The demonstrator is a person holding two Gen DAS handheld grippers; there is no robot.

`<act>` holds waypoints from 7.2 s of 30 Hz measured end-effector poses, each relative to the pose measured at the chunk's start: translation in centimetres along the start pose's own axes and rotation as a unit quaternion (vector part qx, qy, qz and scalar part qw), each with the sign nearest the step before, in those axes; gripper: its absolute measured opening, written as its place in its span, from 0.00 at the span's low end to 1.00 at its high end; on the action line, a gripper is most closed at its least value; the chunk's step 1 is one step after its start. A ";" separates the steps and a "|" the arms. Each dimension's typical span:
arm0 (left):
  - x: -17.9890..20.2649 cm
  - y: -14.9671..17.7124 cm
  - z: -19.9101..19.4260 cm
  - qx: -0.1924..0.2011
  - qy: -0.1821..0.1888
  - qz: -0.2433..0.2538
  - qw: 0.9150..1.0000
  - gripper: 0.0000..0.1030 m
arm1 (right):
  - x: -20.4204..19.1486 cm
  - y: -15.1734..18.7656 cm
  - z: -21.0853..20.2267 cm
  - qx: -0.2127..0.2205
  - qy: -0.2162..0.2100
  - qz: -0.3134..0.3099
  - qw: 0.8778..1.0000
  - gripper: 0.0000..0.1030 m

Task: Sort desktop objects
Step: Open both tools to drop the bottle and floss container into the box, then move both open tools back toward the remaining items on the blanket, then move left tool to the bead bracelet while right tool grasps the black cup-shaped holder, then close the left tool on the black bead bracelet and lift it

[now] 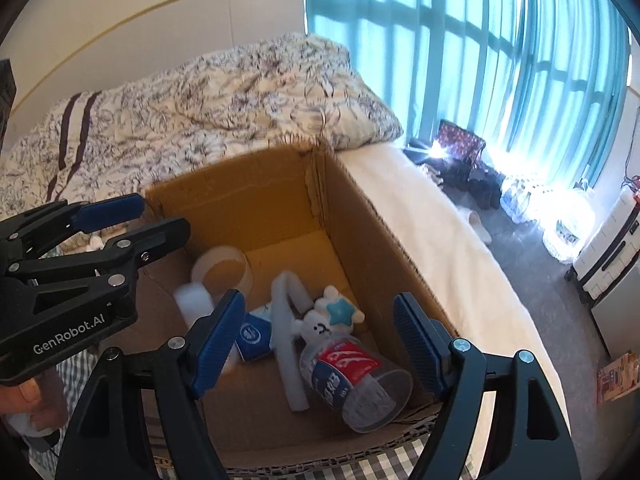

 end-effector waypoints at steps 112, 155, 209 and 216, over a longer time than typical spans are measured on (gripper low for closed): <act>-33.9 8.5 -22.6 0.177 -0.251 -0.204 0.930 1.00 | -29.4 -3.8 -4.7 0.201 -0.134 -0.178 0.954 1.00; -42.8 20.6 -3.2 -0.056 -0.264 -0.240 0.932 1.00 | -34.6 2.1 12.5 -0.021 -0.150 -0.192 0.970 1.00; -40.0 19.3 -3.8 -0.044 -0.183 -0.221 0.957 0.11 | -35.9 2.5 12.4 -0.040 -0.196 -0.200 0.959 0.56; -39.2 18.1 -5.4 -0.028 -0.190 -0.216 0.958 0.11 | -35.3 1.8 10.7 -0.020 -0.197 -0.194 0.961 0.56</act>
Point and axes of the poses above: each gripper's, at about its wrist camera, not at the fingertips, and z roughly the way its jaws point, x to its right, y to its underside, the point moved 6 cm from there along z, roughly the way its jaws point, and after that the axes turned 13 degrees about -z, right-handed, at the moved point
